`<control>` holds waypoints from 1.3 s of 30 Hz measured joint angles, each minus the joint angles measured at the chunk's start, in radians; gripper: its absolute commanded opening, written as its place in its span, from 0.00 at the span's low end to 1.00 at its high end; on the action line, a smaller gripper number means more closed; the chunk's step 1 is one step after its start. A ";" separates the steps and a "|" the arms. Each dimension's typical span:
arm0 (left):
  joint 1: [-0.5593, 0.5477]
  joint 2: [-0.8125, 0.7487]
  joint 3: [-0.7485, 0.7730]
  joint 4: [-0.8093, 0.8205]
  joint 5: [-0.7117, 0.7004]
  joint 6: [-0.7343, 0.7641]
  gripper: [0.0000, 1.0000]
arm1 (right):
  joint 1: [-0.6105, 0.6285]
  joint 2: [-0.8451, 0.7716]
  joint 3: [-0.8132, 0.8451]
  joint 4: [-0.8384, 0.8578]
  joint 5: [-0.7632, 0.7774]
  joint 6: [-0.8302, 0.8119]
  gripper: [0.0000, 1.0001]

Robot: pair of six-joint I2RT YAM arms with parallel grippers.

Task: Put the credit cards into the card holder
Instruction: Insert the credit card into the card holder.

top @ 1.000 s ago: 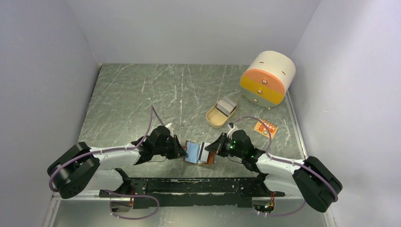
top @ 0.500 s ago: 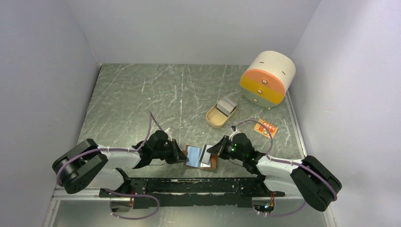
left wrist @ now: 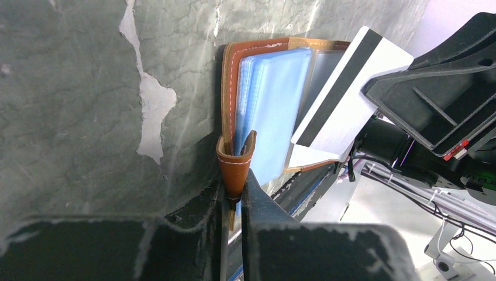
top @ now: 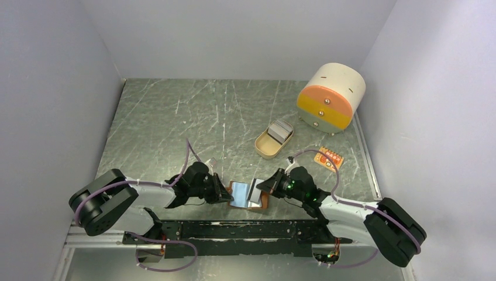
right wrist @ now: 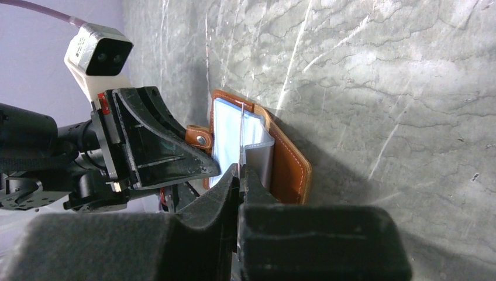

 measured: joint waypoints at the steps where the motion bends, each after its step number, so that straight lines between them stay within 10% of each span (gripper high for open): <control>1: 0.000 0.000 0.000 0.000 0.000 0.000 0.12 | 0.001 -0.003 0.000 -0.003 0.003 -0.001 0.04; 39: -0.013 0.013 0.015 -0.009 0.000 0.000 0.13 | 0.050 0.053 -0.019 0.053 0.001 0.069 0.06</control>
